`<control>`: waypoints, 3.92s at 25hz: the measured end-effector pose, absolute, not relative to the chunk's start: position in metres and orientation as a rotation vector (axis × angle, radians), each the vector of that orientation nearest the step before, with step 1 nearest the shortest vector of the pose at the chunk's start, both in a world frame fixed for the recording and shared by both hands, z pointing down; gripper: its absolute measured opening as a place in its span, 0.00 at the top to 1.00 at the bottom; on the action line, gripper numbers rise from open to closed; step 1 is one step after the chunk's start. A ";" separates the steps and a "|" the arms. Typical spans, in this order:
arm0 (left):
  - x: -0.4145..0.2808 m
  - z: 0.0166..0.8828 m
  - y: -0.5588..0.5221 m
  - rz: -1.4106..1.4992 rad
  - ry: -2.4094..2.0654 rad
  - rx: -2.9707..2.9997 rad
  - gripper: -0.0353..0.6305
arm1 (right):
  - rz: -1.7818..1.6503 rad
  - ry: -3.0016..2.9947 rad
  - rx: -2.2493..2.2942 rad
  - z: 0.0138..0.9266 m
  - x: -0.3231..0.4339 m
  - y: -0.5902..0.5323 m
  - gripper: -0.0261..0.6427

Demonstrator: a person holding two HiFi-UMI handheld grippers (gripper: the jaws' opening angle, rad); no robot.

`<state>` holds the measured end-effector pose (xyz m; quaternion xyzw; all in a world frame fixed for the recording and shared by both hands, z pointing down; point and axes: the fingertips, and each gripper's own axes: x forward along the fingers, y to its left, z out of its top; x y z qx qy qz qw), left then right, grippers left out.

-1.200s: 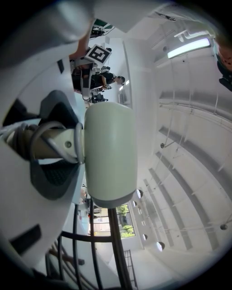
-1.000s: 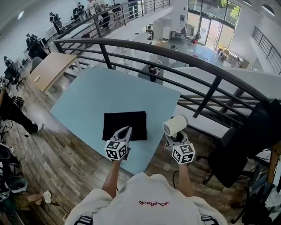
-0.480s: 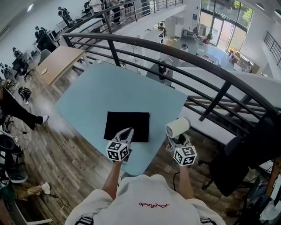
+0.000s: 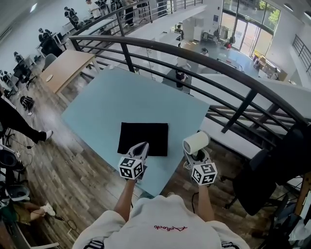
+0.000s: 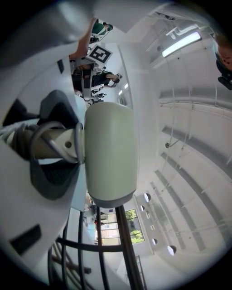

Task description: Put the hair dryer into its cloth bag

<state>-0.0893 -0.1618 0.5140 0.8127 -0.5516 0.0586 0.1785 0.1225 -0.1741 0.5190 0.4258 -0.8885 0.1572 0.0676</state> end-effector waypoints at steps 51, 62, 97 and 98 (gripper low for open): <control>-0.157 0.574 -0.284 0.220 -1.408 2.294 0.94 | 0.468 -2.520 1.341 0.551 0.051 -0.269 0.64; -0.126 0.594 -0.265 0.310 -1.454 2.206 0.94 | 0.523 -2.568 1.230 0.570 0.073 -0.273 0.64; -0.004 0.761 -0.271 0.850 -1.204 2.083 0.77 | 0.625 -2.431 1.364 0.609 0.155 -0.236 0.64; -0.004 0.763 -0.270 0.858 -1.203 2.078 0.77 | 0.625 -2.431 1.363 0.609 0.155 -0.236 0.64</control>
